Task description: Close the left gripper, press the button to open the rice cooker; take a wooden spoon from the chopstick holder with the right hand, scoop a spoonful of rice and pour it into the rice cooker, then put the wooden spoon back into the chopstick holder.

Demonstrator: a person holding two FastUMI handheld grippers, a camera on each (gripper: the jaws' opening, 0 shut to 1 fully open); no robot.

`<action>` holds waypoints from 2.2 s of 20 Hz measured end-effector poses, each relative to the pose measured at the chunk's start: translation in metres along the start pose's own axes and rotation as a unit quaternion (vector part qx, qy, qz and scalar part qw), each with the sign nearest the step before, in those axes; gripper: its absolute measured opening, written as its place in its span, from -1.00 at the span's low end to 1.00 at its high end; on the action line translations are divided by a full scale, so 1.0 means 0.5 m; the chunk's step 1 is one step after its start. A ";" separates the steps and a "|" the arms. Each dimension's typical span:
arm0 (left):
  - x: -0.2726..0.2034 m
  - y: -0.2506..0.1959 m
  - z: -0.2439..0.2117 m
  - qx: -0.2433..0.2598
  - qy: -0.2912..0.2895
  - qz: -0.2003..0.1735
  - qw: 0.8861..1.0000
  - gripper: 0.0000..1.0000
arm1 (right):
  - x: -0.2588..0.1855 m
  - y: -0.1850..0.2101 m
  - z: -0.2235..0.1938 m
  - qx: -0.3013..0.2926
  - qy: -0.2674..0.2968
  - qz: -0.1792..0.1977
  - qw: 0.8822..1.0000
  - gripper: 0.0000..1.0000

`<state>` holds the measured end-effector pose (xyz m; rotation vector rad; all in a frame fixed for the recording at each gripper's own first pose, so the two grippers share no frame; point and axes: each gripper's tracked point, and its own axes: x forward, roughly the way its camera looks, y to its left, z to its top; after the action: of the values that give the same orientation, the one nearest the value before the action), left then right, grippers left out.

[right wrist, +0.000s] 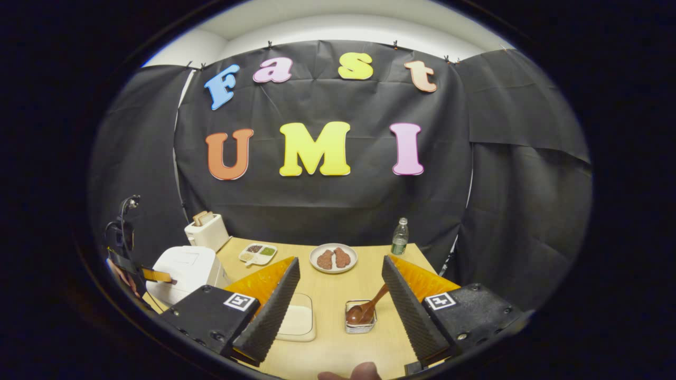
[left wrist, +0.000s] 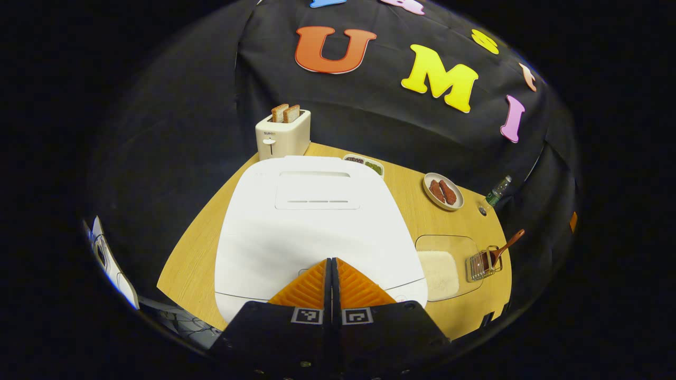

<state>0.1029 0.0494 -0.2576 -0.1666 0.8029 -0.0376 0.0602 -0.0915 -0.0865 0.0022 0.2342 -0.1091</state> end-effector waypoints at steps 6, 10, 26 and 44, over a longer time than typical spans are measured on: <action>-0.015 -0.002 0.028 -0.031 -0.017 -0.003 0.999 -1.00 | -0.006 0.003 -0.004 0.002 0.003 0.006 1.000 1.00; -0.071 -0.018 0.136 0.016 -0.118 0.016 0.993 -0.99 | -0.016 -0.014 0.021 0.001 -0.012 0.001 1.000 1.00; -0.270 -0.082 0.407 0.040 -0.331 0.003 0.943 -0.76 | -0.073 -0.081 0.026 0.012 -0.026 -0.019 0.999 1.00; -0.431 -0.149 0.337 0.036 -0.380 0.028 0.924 0.89 | -0.021 -0.143 -0.047 0.040 -0.021 -0.008 0.999 0.99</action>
<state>0.0763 0.0196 0.0229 -0.0758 0.0280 0.0509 0.0369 -0.1614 -0.1064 0.0770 0.1881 -0.1351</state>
